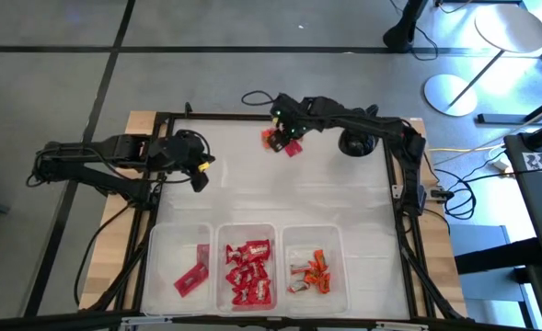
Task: Sort candy
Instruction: Put the orange candy into the right transparent bin
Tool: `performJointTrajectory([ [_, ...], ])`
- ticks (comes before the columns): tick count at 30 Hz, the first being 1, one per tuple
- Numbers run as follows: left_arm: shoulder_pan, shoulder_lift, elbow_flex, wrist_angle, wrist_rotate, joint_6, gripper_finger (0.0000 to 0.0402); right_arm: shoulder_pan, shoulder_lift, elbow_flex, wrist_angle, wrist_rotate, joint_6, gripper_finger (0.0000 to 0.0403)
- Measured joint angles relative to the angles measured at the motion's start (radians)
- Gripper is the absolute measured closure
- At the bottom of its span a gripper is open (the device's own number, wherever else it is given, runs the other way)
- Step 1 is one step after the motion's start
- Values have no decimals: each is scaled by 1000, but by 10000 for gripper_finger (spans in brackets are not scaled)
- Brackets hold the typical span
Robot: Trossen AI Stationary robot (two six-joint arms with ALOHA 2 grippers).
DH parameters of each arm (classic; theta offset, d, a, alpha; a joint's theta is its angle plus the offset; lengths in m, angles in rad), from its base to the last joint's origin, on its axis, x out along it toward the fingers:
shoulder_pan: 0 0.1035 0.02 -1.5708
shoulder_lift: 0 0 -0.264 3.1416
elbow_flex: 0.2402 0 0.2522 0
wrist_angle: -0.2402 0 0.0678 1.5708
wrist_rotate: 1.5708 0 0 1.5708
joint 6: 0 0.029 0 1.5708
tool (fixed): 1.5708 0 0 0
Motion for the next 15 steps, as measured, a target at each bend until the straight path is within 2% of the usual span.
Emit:
performJointTrajectory([
  [2, 6, 6, 0, 11, 0, -11, 398, 32, -7, 0, -2, 24, -2, 224],
  [5, 39, 28, 0, 54, 7, -10, 397, 73, -30, 0, -14, 27, -5, 307],
  [7, 77, 52, 0, 83, 53, 43, 389, 97, -54, 0, -11, 26, -7, 369],
  [8, 103, 67, 1, 108, 86, 66, 380, 106, -71, -1, -8, 24, -7, 385],
  [11, 194, 132, 2, 152, 170, 121, 332, 129, -130, -1, -17, 19, -5, 381],
  [15, 329, 227, 2, 210, 267, 129, 246, 172, -211, -1, -90, 23, -5, 378],
])
